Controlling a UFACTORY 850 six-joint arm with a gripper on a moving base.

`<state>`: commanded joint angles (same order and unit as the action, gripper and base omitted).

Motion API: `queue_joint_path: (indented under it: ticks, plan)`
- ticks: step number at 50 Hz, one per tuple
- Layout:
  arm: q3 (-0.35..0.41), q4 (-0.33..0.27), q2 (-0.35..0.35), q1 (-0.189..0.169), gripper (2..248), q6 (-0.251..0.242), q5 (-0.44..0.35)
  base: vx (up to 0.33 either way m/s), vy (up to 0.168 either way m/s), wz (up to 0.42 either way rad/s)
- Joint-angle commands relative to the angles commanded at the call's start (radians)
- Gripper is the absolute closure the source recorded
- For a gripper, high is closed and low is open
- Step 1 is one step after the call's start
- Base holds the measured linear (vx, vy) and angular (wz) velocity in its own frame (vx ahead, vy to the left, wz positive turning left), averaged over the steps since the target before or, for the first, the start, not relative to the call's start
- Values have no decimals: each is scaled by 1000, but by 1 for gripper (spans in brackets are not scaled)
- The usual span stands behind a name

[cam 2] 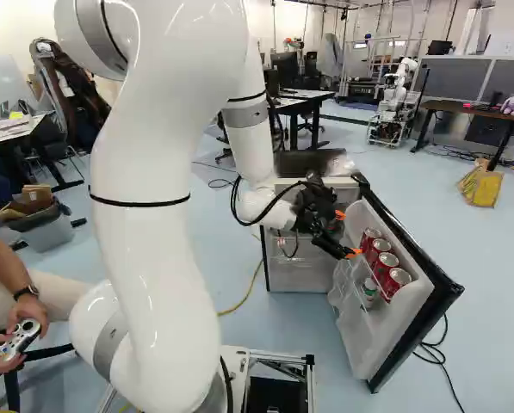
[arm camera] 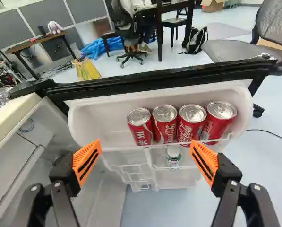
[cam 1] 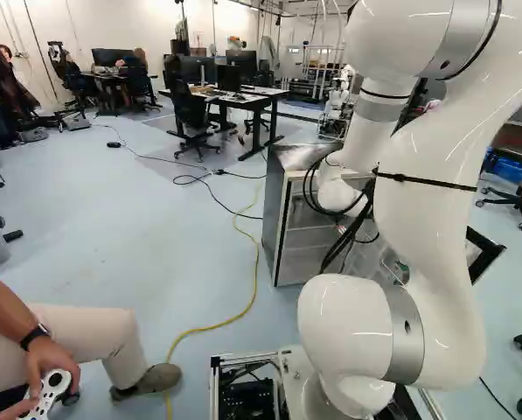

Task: Grab a drink from the fridge

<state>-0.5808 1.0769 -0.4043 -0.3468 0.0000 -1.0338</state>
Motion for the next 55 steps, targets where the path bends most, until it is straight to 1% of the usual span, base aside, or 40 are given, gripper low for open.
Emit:
queue_joint_path:
  ticks: [13, 31, 36, 46, 50, 55]
  plan:
    - [-23, -66, -16, -19, 3, 0, 0, 0, 0, 0]
    - [-32, -76, -22, -27, 3, -2, 0, 0, 0, 0]
    - [-32, -76, -22, -27, 3, -32, 0, 0, 0, 0]
    - [-32, -76, -22, -27, 3, -122, 0, 0, 0, 0]
    - [-32, -76, -22, -27, 3, -137, 0, 0, 0, 0]
    - [-32, -76, -22, -27, 3, -144, 0, 0, 0, 0]
